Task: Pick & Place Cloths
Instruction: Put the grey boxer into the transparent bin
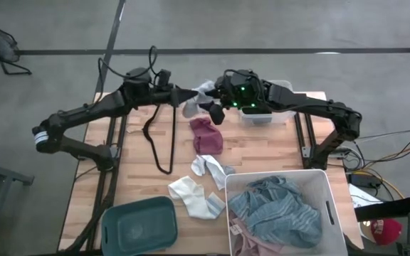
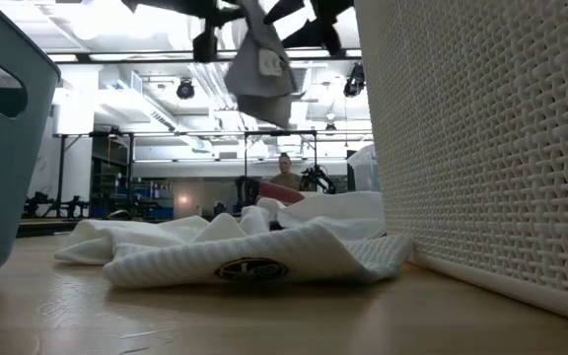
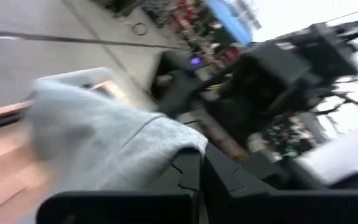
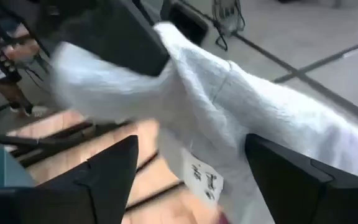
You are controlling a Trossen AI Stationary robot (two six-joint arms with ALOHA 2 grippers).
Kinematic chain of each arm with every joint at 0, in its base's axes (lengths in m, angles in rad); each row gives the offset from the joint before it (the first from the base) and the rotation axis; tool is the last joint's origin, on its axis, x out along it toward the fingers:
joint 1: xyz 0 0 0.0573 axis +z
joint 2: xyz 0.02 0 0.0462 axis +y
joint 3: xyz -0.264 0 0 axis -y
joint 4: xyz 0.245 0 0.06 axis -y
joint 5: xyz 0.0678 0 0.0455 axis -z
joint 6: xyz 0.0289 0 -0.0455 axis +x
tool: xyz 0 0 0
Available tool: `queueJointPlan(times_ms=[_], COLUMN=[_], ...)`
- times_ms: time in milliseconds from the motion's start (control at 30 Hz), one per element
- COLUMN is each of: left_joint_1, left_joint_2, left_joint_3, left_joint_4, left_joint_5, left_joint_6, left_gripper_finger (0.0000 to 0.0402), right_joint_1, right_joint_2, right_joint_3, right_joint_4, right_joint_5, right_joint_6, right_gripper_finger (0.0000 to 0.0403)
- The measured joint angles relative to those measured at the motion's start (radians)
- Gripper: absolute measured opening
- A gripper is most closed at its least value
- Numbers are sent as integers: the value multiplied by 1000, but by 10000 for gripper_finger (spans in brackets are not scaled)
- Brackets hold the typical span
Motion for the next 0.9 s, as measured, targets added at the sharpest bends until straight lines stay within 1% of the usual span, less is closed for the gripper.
queueJointPlan(times_ms=[67, 133, 200, 300, 367, 433, 533, 633, 667, 800, 900], left_joint_1=[0, 0, 0, 2, 2, 2, 2, 3, 3, 5, 5], left_joint_2=[8, 15, 23, 33, 40, 44, 44, 44, 44, 44, 44], left_joint_3=[0, 0, 0, 0, 0, 0, 0, 0, 0, 0, 0], left_joint_4=[47, 71, 84, 84, 86, 86, 89, 92, 94, 99, 99], left_joint_5=[39, 58, 76, 101, 103, 104, 104, 104, 104, 104, 104], left_joint_6=[-17, -46, -73, -85, -98, -112, -110, -102, -100, -81, -64], left_gripper_finger=[4, 4, 4, 4, 6, 7, 8, 9, 9, 10, 10], right_joint_1=[0, 1, 2, 2, 6, 7, 7, 6, 6, 6, 4], right_joint_2=[18, 37, 49, 53, 53, 49, 41, 37, 37, 29, 8], right_joint_3=[1, 1, 1, 1, 1, 1, 1, 1, 1, 1, 1], right_joint_4=[23, 43, 48, 61, 72, 80, 87, 85, 83, 65, 8], right_joint_5=[1, 4, 5, 14, 19, 23, 24, 24, 24, 30, 99], right_joint_6=[2, 16, 38, 40, 36, 34, 34, 31, 26, 23, 22], right_gripper_finger=[300, 299, 291, 268, 244, 210, 135, 43, 27, 13, 11])
